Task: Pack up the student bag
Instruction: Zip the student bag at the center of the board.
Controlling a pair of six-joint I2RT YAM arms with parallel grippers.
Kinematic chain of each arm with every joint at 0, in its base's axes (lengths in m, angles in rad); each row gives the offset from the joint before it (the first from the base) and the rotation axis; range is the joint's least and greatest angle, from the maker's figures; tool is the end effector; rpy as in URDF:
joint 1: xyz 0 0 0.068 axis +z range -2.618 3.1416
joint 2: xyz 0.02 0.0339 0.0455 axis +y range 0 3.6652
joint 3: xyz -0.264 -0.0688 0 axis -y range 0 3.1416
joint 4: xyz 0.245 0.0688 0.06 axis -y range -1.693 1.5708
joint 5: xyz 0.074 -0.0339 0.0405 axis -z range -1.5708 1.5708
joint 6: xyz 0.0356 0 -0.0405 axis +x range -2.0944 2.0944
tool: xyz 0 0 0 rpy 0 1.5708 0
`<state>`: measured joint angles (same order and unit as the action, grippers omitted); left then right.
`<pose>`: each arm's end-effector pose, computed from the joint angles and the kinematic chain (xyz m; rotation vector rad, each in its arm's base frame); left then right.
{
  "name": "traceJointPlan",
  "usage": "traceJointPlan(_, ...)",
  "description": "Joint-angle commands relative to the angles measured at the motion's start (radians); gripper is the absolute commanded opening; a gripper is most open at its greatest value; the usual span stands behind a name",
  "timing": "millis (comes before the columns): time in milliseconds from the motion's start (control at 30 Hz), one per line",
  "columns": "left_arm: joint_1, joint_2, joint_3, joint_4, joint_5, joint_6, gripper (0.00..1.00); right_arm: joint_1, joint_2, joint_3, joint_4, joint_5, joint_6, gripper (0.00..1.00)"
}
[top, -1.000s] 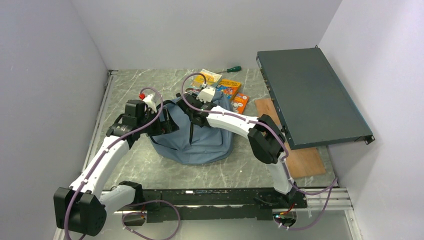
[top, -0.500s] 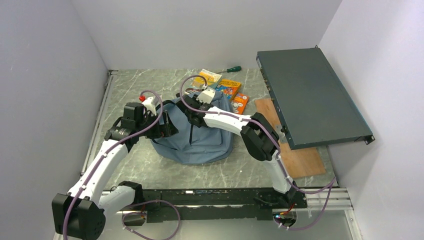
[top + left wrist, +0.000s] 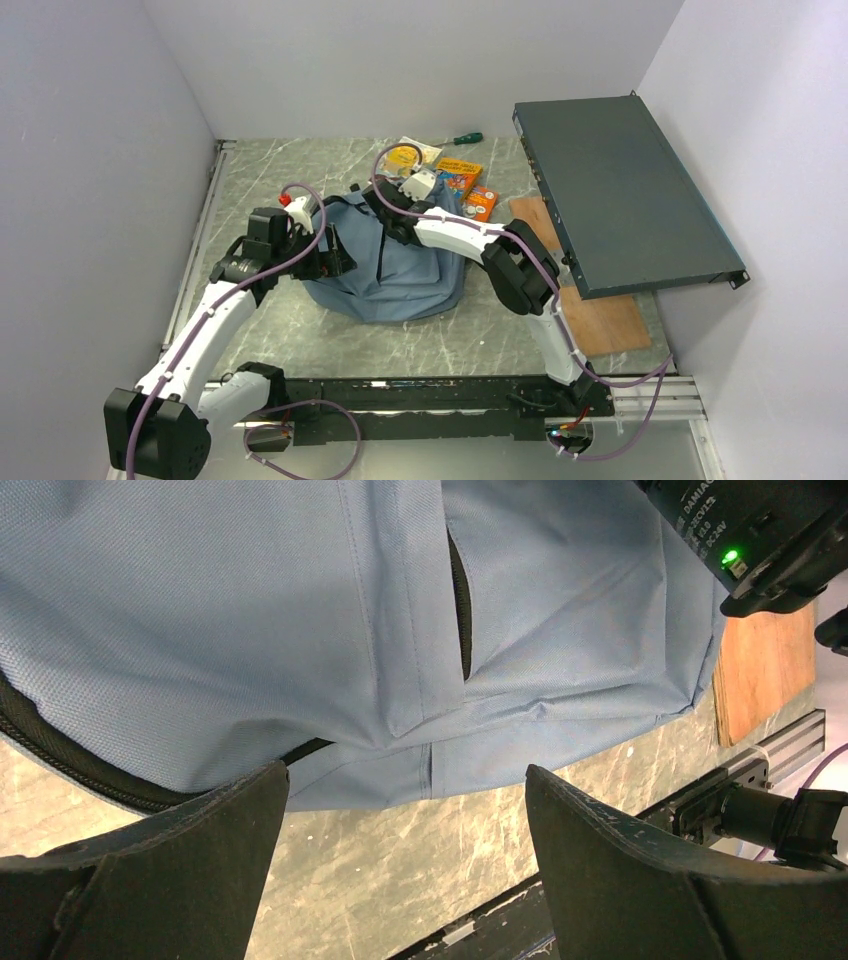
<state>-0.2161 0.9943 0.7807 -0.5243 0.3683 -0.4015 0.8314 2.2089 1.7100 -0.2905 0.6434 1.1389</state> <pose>0.2000 -0.0570 0.2694 -0.0248 2.3617 -0.7341 0.3482 0.3501 0.1883 0.6283 2.1041 0.3459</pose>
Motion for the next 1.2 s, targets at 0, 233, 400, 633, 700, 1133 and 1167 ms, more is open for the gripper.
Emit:
traceJointPlan(0,0.006,0.006,0.018,0.023,0.004,0.009,0.93,-0.008,0.006,0.033,0.112,-0.036,-0.091,0.14)
traceJointPlan(233,0.03,0.113,0.089,0.076,0.087,-0.04,0.94,-0.008,-0.125,-0.108,0.239,-0.198,-0.251,0.0)
traceJointPlan(400,0.095,0.28,0.164,0.174,0.229,-0.158,0.92,-0.015,-0.238,-0.249,0.356,-0.298,-0.322,0.0)
traceJointPlan(633,0.137,0.653,0.35,0.291,0.309,-0.349,0.88,-0.05,-0.283,-0.358,0.504,-0.43,-0.343,0.0)
traceJointPlan(700,0.131,0.752,0.434,0.266,0.309,-0.346,0.87,-0.054,-0.287,-0.369,0.531,-0.452,-0.362,0.0)
traceJointPlan(1133,0.107,1.066,0.635,0.235,0.272,-0.358,0.7,-0.051,-0.305,-0.41,0.577,-0.671,-0.511,0.0)
traceJointPlan(1167,0.107,1.07,0.627,0.245,0.261,-0.369,0.69,-0.045,-0.314,-0.425,0.577,-0.692,-0.523,0.0)
